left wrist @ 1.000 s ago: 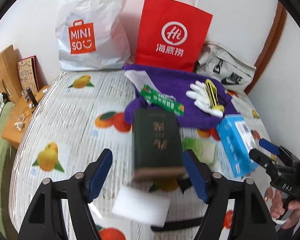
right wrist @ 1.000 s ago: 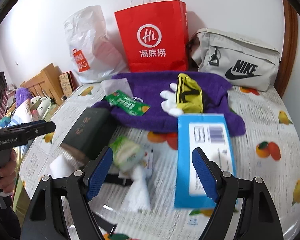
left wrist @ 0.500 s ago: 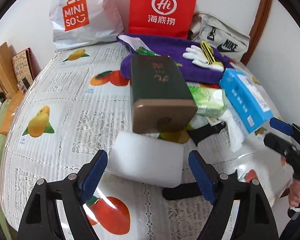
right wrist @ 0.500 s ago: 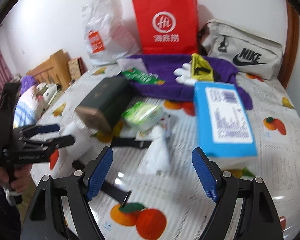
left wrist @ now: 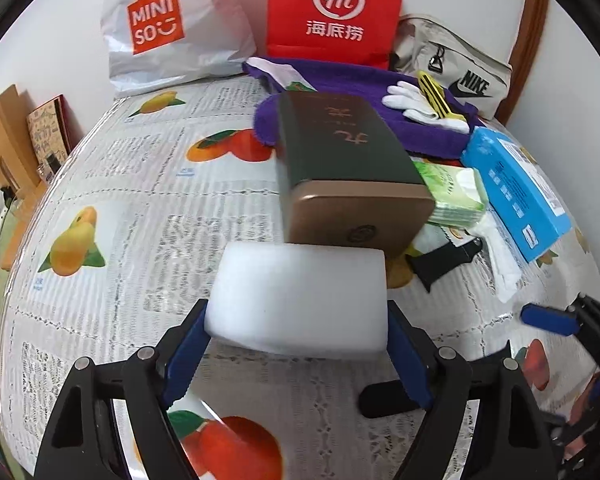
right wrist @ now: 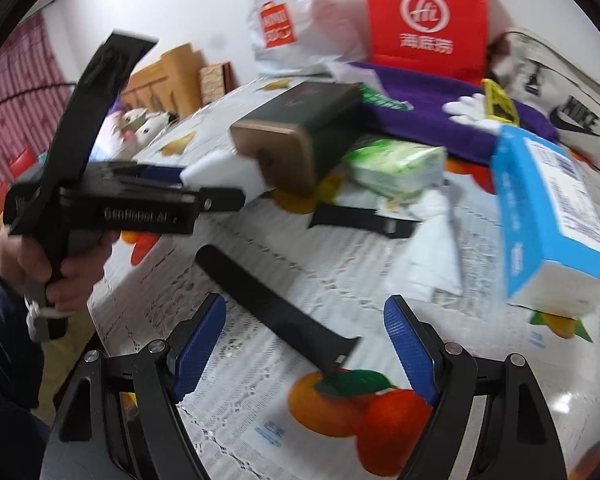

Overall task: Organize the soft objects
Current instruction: 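Grasp the black watch strap with the right tool while the left tool holds the foam block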

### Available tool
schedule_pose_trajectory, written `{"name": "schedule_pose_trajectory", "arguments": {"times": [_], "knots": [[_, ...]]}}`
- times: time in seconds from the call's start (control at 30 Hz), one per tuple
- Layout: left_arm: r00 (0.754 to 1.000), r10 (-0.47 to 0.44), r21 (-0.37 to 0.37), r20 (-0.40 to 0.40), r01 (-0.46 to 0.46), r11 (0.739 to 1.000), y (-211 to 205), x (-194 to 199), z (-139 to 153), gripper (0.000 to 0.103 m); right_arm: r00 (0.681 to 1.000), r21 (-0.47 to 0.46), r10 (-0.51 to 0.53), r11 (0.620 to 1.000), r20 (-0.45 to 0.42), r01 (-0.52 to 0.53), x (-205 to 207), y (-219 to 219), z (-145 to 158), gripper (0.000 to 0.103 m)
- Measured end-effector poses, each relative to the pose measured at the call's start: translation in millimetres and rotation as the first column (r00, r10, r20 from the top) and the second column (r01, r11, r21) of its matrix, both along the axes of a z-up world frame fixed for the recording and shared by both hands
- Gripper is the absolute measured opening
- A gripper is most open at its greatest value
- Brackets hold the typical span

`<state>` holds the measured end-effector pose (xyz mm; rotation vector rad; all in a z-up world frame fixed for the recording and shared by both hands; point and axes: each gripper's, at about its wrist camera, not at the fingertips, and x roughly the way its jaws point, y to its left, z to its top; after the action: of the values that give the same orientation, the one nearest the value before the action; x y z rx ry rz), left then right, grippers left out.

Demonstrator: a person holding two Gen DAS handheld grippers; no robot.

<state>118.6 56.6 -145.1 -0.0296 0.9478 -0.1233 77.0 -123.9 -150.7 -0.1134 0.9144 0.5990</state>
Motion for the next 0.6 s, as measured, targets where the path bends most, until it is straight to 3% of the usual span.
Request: {"name": "schedule_pose_trajectory", "arguments": {"times": [0.17,0.3,0.4,0.47,0.6], "knots": [[1.0,0.03,-0.022,-0.003,-0.03,0.999,14.7,-0.9,3.1,0.081,0.998,-0.034,0.055,0.998,0.01,-0.055,-0.5,17.5,-8.7,0.081],[0.999,0.04,-0.034,-0.004,-0.04,0.999,18.4,-0.9,5.2,0.081,0.992,-0.144,0.104,0.985,0.068,-0.093,-6.1,35.5,-19.0,0.078],[0.999,0.042,-0.027,-0.005,-0.042,0.999,17.0,-0.9,5.3,0.081,0.992,-0.136,0.114,0.985,0.059,-0.105,-7.8,34.6,-17.0,0.06],[0.999,0.046,-0.028,-0.006,-0.047,0.999,16.9,-1.6,4.9,0.081,0.994,-0.132,0.105,0.986,0.033,-0.1,-7.7,29.1,-14.2,0.037],[0.999,0.053,-0.032,-0.002,-0.053,0.998,17.0,-4.1,5.8,0.081,0.989,-0.112,0.145,0.983,-0.014,-0.145,-14.1,21.4,-12.1,0.028]]}}
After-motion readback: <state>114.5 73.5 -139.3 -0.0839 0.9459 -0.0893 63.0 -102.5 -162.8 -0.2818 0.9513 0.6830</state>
